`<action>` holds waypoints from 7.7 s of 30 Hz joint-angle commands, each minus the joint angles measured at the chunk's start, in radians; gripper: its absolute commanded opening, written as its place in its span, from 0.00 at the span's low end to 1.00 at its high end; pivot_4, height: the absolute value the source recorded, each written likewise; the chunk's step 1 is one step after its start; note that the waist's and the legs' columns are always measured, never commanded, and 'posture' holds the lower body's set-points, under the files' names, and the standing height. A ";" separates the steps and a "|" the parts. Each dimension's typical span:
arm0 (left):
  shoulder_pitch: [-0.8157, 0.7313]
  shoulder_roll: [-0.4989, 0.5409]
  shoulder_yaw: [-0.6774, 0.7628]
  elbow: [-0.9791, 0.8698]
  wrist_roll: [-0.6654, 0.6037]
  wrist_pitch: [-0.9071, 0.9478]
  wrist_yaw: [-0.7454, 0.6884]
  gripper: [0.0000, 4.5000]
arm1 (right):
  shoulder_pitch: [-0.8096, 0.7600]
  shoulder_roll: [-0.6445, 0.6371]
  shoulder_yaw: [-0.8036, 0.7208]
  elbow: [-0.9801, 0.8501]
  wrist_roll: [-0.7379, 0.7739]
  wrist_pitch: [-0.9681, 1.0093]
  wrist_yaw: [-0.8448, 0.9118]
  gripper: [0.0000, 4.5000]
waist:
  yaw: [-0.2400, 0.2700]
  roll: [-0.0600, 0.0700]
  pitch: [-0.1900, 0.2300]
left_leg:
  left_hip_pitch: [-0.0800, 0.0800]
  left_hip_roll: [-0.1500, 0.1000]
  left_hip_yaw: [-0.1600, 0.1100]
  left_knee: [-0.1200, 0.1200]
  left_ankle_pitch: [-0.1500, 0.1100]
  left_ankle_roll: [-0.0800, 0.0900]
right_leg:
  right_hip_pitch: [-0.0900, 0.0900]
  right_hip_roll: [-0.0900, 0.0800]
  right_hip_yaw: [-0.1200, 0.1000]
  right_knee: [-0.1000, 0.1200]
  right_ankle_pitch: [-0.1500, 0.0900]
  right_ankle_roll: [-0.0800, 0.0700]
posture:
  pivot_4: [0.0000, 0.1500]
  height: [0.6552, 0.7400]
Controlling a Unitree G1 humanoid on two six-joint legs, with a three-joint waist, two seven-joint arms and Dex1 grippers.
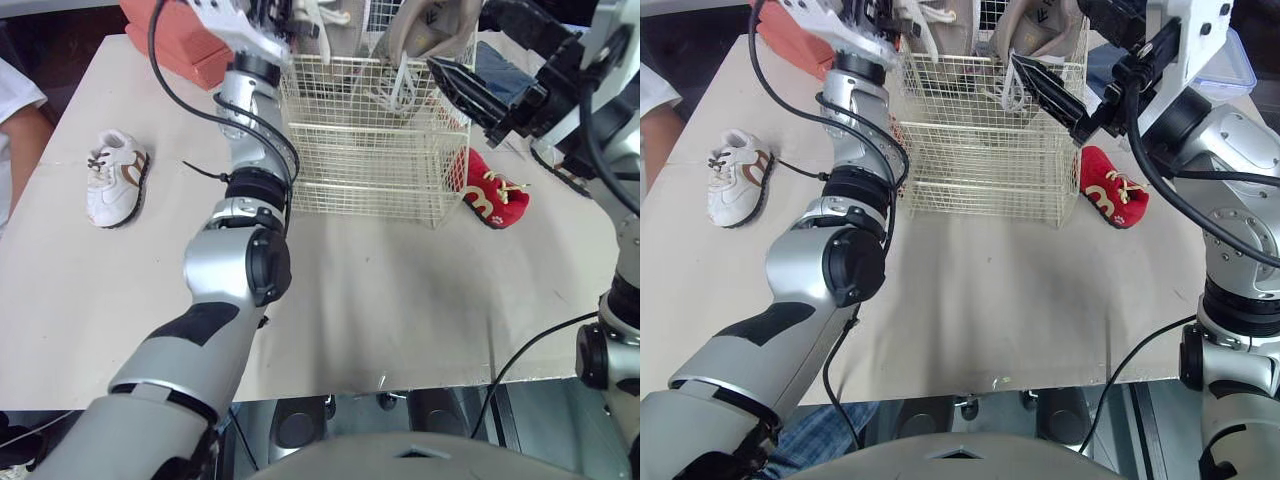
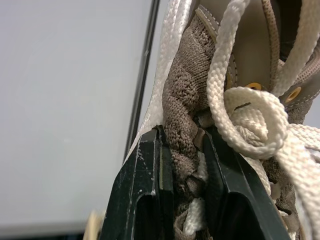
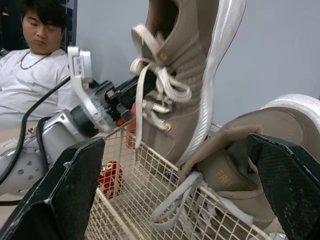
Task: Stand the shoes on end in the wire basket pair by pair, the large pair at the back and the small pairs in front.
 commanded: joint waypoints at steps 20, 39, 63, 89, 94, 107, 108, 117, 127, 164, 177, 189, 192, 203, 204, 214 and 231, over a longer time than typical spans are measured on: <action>0.226 0.008 -0.119 -0.272 0.046 0.329 0.122 0.22 | -0.037 -0.001 -0.019 -0.006 -0.005 -0.028 -0.038 1.00 | -0.001 0.010 -0.008 | 0.005 0.001 0.002 0.000 0.000 0.000 | 0.002 0.000 0.003 0.002 0.000 0.000 | 1.00 0.36; 0.498 0.056 -0.163 -0.910 -0.032 0.604 0.135 0.99 | -0.004 0.012 -0.018 -0.015 -0.020 -0.049 -0.039 1.00 | 0.000 0.014 -0.011 | 0.011 0.002 0.001 0.000 0.000 0.000 | 0.008 0.000 0.006 0.001 0.000 0.000 | 1.00 0.36; 0.156 0.238 -0.278 -0.632 0.017 0.655 -0.197 0.99 | 0.002 0.030 -0.006 -0.012 -0.046 -0.079 -0.038 1.00 | 0.002 0.013 -0.010 | 0.003 0.001 -0.005 0.000 0.000 0.000 | 0.007 0.000 -0.004 -0.004 0.000 0.000 | 1.00 0.36; 0.295 0.083 -0.197 -0.776 0.085 0.894 0.369 0.02 | 0.022 0.043 -0.009 -0.019 -0.044 -0.095 -0.021 1.00 | -0.003 0.014 -0.010 | 0.005 0.002 -0.004 -0.001 0.000 0.000 | 0.007 0.000 -0.002 -0.004 0.000 0.000 | 1.00 0.36; 0.376 0.058 -0.219 -0.845 0.075 1.019 0.405 0.02 | 0.022 0.041 -0.013 -0.018 -0.044 -0.092 -0.017 1.00 | -0.002 0.015 -0.011 | 0.007 0.002 -0.003 -0.001 0.000 0.000 | 0.007 0.000 0.000 -0.002 0.000 0.000 | 1.00 0.36; 0.417 0.042 -0.196 -0.893 0.001 1.098 0.358 0.35 | 0.014 0.030 -0.012 -0.008 -0.048 -0.089 -0.010 1.00 | 0.004 0.017 -0.014 | 0.018 0.002 -0.001 -0.003 0.000 0.000 | 0.018 0.000 0.005 -0.003 -0.002 0.002 | 1.00 0.36; 0.417 0.045 -0.197 -0.893 0.011 1.075 0.360 0.48 | 0.011 0.029 -0.011 -0.003 -0.049 -0.091 -0.007 1.00 | 0.009 0.016 -0.013 | 0.018 0.002 -0.002 -0.003 0.000 0.000 | 0.018 0.000 0.005 -0.002 -0.002 0.002 | 1.00 0.36; 0.499 0.084 -0.206 -1.066 0.024 1.007 0.328 0.99 | 0.006 0.014 -0.016 0.038 -0.061 -0.108 0.032 1.00 | 0.014 0.016 -0.013 | 0.017 0.002 -0.002 -0.003 0.000 0.000 | 0.016 0.000 0.005 -0.003 -0.001 0.001 | 1.00 0.36; 0.626 0.323 -0.197 -1.388 -0.254 1.183 -0.079 0.99 | 0.155 -0.094 -0.138 0.041 -0.049 -0.081 0.064 1.00 | 0.012 0.016 -0.011 | 0.009 0.002 -0.006 -0.007 0.000 0.000 | 0.015 0.000 -0.001 -0.013 0.000 0.000 | 1.00 0.36; 0.563 0.837 -0.312 -1.517 -0.475 1.468 -0.653 1.00 | 0.592 -0.124 -0.155 0.380 -0.152 -0.126 0.240 0.94 | 0.026 0.019 -0.008 | 0.005 0.002 -0.013 -0.005 0.000 0.000 | 0.015 0.002 -0.005 -0.015 -0.003 0.004 | 1.00 0.36; 0.548 0.804 -0.345 -1.523 -0.469 1.445 -0.676 1.00 | 0.572 -0.123 -0.200 0.400 -0.200 -0.205 0.215 0.00 | 0.026 0.019 -0.008 | 0.005 0.002 -0.012 -0.004 0.000 0.000 | 0.015 0.002 -0.005 -0.014 -0.003 0.004 | 1.00 0.36; 0.530 0.803 -0.364 -1.425 -0.416 1.384 -0.736 1.00 | 0.440 -0.174 -0.416 0.261 0.024 -0.312 0.351 0.00 | 0.021 0.022 -0.006 | 0.007 0.002 -0.011 -0.004 0.000 -0.001 | 0.015 0.004 -0.003 -0.014 -0.003 0.004 | 1.00 0.36; 0.526 0.813 -0.352 -1.409 -0.414 1.381 -0.754 1.00 | 0.413 -0.175 -0.392 0.163 0.099 -0.318 0.396 0.00 | 0.024 0.022 -0.006 | 0.007 0.002 -0.012 -0.004 0.000 -0.001 | 0.015 0.005 -0.003 -0.014 -0.003 0.004 | 1.00 0.36; 0.506 0.901 -0.308 -1.279 -0.389 1.322 -0.874 1.00 | 0.315 -0.348 -0.023 0.063 -0.170 -0.590 0.738 0.00 | 0.025 0.023 -0.005 | 0.005 0.002 -0.013 -0.003 0.000 -0.001 | 0.014 0.003 -0.004 -0.014 -0.003 0.004 | 1.00 0.36; 0.501 0.895 -0.293 -1.276 -0.420 1.340 -0.883 1.00 | 0.275 -0.348 0.015 0.084 -0.216 -0.655 0.768 0.00 | 0.026 0.022 -0.005 | 0.005 0.002 -0.013 -0.003 0.000 -0.001 | 0.014 0.003 -0.005 -0.014 -0.003 0.004 | 1.00 0.36; 0.465 0.815 -0.380 -1.302 -0.440 1.426 -0.859 1.00 | -0.046 -0.253 0.229 0.301 -0.517 -1.243 0.837 0.00 | 0.026 0.022 -0.004 | 0.004 0.002 -0.013 0.000 0.000 -0.001 | 0.014 0.002 -0.005 -0.013 -0.003 0.005 | 1.00 0.36; 0.405 0.681 -0.472 -1.187 -0.294 1.283 -0.909 0.19 | -0.174 -0.194 0.261 0.376 -0.589 -1.410 0.694 0.23 | 0.024 0.021 -0.003 | 0.004 0.002 -0.011 0.001 0.000 -0.001 | 0.013 0.003 -0.007 -0.011 -0.002 0.003 | 1.00 0.36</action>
